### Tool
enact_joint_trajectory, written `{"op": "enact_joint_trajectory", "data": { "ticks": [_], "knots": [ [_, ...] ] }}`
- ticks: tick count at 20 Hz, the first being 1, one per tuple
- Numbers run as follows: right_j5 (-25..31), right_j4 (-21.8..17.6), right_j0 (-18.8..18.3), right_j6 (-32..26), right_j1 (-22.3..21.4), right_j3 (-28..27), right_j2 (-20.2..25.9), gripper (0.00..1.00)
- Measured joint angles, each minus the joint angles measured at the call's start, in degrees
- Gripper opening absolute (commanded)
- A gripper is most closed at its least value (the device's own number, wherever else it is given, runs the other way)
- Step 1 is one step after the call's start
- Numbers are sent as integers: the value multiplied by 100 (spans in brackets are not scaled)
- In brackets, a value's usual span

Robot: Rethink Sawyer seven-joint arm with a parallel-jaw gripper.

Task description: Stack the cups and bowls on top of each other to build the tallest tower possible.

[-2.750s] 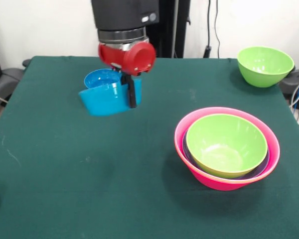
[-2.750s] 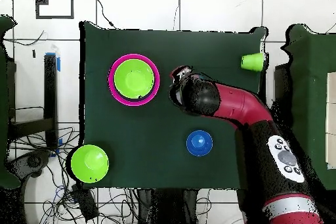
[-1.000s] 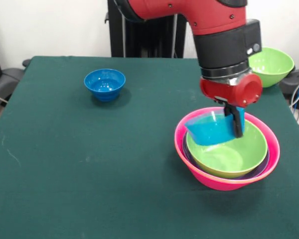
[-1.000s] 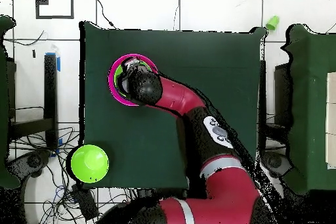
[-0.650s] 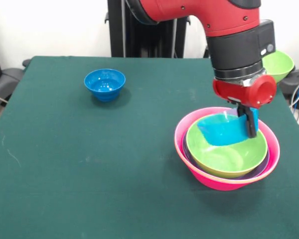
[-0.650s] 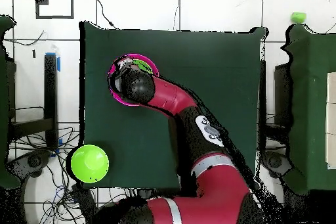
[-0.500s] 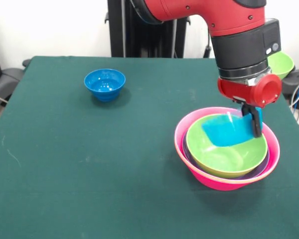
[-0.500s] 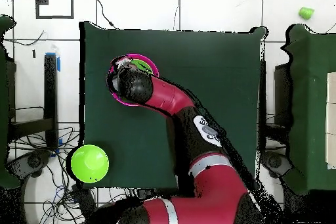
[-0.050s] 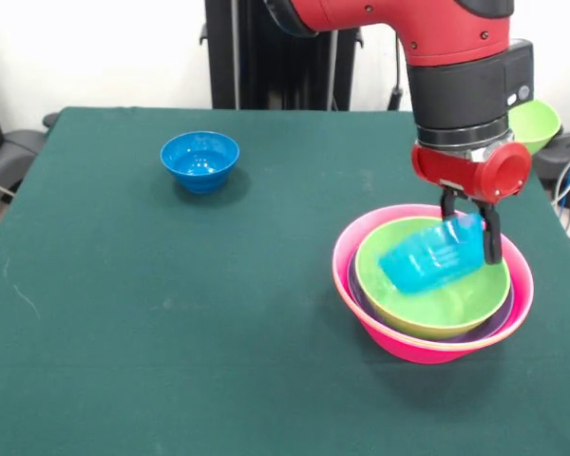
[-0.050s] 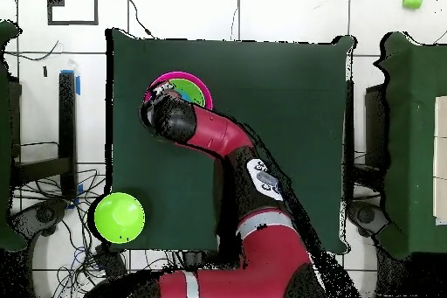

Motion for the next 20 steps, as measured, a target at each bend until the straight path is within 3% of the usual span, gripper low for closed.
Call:
{"op": "enact_joint_trajectory", "data": {
  "ticks": [20],
  "knots": [
    [-283, 1, -328, 0, 105, 2, -498, 100]
  ]
}}
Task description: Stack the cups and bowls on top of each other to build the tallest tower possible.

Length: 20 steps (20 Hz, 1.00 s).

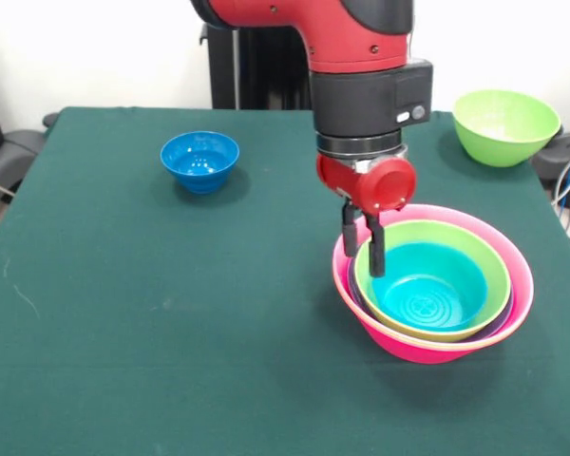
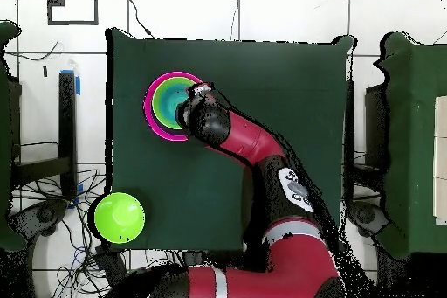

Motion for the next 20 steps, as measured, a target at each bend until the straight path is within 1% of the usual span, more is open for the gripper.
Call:
{"op": "enact_joint_trajectory", "data": {
  "ticks": [6, 10, 13, 14, 20],
  "knots": [
    [-2, -24, -6, 0, -76, 43, -162, 100],
    [109, -193, -152, 0, -343, 179, -250, 100],
    [317, -335, -349, 0, -578, 295, -270, 100],
    [468, -406, -485, 0, -718, 370, -270, 100],
    [872, -603, -907, 0, -1107, 623, -280, 100]
  ]
}}
